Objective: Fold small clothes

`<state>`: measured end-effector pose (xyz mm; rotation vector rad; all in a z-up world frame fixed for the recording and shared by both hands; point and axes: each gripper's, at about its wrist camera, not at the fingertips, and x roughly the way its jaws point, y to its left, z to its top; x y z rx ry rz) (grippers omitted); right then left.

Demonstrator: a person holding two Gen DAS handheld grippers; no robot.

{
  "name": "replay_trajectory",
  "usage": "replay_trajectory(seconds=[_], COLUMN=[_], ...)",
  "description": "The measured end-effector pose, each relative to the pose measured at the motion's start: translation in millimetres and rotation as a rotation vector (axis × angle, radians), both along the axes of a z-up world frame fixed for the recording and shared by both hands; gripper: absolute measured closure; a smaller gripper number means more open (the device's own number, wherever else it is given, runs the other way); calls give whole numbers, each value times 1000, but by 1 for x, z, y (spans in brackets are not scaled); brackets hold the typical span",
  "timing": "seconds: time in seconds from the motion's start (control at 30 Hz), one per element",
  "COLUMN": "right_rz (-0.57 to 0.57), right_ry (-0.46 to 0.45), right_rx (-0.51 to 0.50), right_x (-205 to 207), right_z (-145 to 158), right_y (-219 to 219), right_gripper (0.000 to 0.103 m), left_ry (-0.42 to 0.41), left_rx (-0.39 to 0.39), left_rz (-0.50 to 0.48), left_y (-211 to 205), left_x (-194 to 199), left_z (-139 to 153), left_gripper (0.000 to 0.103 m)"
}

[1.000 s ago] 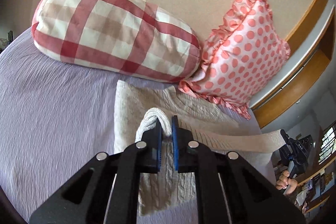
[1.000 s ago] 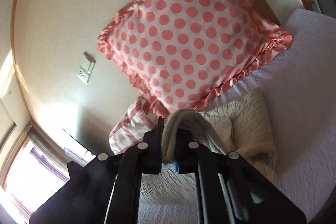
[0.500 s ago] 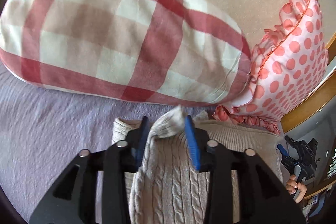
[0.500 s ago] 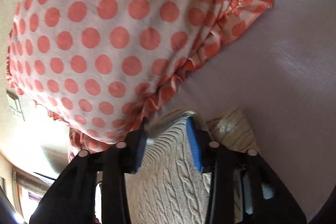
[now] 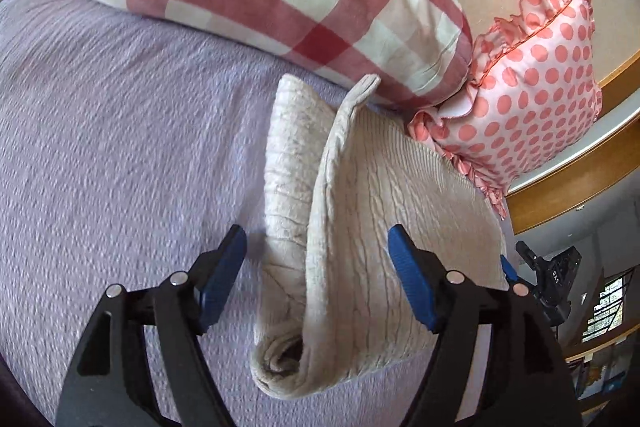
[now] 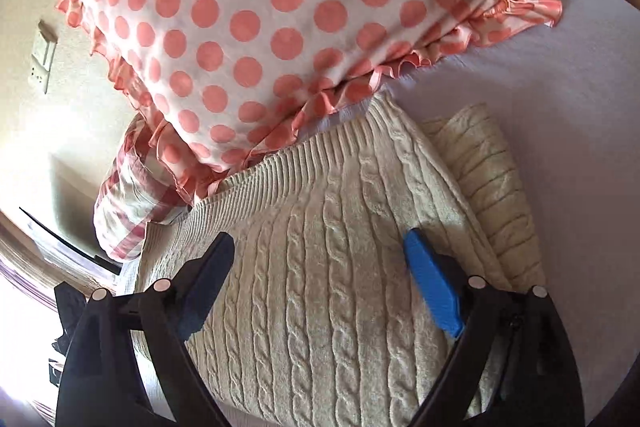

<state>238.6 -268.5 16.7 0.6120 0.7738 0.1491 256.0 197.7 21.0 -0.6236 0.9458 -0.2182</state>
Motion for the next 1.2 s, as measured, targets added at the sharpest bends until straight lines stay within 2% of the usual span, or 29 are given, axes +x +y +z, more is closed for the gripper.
replay_trajectory(seconds=[0.07, 0.23, 0.3, 0.33, 0.37, 0.47, 0.57, 0.67, 0.77, 0.83, 0.9, 1.0, 1.03, 1.1, 1.2], right_rz=[5, -8, -15, -15, -14, -15, -33, -68, -120, -148, -162, -183, -185, -177, -117], right_ry=[-54, -112, -123, -129, -133, -150, -175, -212, -257, -270, -262, -210, -195, -187, -180], right_rx=[40, 151, 176, 186, 192, 213, 216, 230, 219, 199, 176, 153, 176, 238, 231], right_x=[-7, -15, -16, -17, -17, -17, -19, -28, -37, -41, -42, -41, -40, -40, -35], right_z=[-1, 1, 2, 2, 3, 5, 10, 18, 28, 31, 29, 18, 13, 7, 11], right_y=[-2, -16, -20, -21, -22, -25, -33, -45, -60, -68, -78, -94, -101, -110, -106], right_gripper=[10, 10, 10, 10, 10, 10, 10, 10, 10, 10, 10, 10, 10, 11, 20], left_ry=[5, -20, 20, 52, 53, 27, -27, -96, -134, -134, -104, 34, 61, 14, -107], left_rx=[-36, -117, -128, -162, -211, -248, -251, -252, -298, -360, -437, -591, -612, -592, -413], left_rz=[-7, 19, 39, 49, 61, 65, 37, -31, -132, -195, -233, -346, -371, -415, -455], left_y=[-1, 4, 6, 9, 13, 12, -14, -61, -145, -208, -271, -347, -358, -359, -326], left_x=[8, 30, 34, 35, 34, 30, 31, 39, 58, 73, 89, 110, 110, 99, 69], left_z=[-1, -4, -9, -15, -17, 2, 47, 101, 132, 135, 120, 81, 74, 80, 101], left_gripper=[27, 29, 67, 85, 86, 88, 88, 88, 88, 88, 86, 88, 88, 87, 70])
